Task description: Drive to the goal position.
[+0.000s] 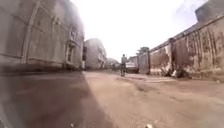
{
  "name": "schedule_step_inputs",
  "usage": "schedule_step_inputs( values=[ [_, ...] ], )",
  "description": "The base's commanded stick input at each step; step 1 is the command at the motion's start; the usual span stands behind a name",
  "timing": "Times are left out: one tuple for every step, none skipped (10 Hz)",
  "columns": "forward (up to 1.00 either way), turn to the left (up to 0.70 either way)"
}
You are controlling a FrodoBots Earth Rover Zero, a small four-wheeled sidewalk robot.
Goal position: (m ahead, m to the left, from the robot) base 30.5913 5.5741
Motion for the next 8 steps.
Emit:
schedule_step_inputs(
  values=[
    [0.7, 0.01],
    [0.7, 0.01],
    [0.7, 0.01],
    [0.7, 0.01],
    [0.7, 0.01],
    [0.7, 0.01],
    [0.7, 0.01],
    [0.7, 0.01]
  ],
)
